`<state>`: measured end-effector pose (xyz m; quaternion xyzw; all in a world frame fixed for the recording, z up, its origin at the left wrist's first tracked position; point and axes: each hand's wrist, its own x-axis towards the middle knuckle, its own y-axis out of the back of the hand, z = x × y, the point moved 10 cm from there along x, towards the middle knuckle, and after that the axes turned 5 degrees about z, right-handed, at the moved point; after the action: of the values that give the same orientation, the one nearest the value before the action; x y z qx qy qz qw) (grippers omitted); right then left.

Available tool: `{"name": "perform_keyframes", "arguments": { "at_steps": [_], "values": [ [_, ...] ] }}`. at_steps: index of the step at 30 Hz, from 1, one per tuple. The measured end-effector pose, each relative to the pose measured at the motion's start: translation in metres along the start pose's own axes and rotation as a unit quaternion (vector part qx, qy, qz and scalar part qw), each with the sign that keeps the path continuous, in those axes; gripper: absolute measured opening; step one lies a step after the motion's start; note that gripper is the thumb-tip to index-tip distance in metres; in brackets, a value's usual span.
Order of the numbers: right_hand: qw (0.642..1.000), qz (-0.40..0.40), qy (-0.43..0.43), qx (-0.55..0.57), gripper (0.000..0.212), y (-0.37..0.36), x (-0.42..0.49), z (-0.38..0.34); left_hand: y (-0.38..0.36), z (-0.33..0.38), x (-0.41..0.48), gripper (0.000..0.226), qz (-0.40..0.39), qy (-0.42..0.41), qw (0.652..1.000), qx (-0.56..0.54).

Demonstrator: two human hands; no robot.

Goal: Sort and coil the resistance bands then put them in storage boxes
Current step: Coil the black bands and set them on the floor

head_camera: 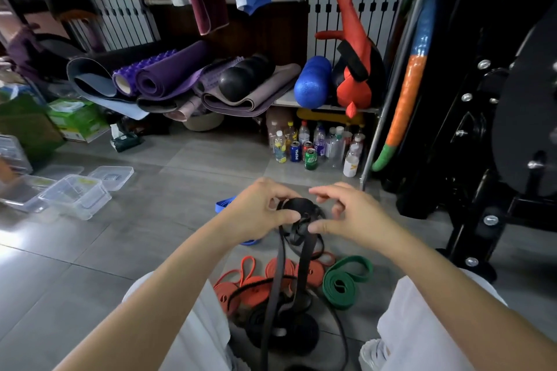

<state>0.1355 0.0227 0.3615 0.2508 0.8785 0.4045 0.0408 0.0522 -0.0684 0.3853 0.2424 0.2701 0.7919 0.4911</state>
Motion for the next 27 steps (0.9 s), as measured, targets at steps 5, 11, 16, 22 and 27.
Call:
{"name": "perform_keyframes", "arguments": {
  "at_steps": [5, 11, 16, 22, 27],
  "values": [
    [0.974, 0.009, 0.013, 0.227, 0.027, -0.011, -0.001, -0.012, 0.009, 0.014, -0.006, 0.028, 0.036, 0.002, 0.996, -0.084],
    [0.940, 0.029, 0.006, 0.340, 0.032, -0.014, -0.002, -0.012, 0.015, 0.001, -0.015, 0.025, 0.083, 0.048, 0.937, -0.337],
    [0.968, 0.053, 0.016, 0.245, 0.033, -0.014, -0.003, -0.004, 0.008, -0.017, -0.018, 0.023, 0.070, 0.085, 0.881, -0.460],
    [0.974, 0.003, -0.017, 0.227, 0.024, -0.019, 0.004, 0.010, 0.010, -0.041, -0.017, 0.027, 0.072, 0.101, 0.954, -0.272],
    [0.988, -0.039, 0.003, 0.150, 0.017, -0.030, 0.009, 0.007, 0.006, -0.055, -0.009, 0.023, 0.006, 0.145, 0.978, -0.151]
  ]
}}
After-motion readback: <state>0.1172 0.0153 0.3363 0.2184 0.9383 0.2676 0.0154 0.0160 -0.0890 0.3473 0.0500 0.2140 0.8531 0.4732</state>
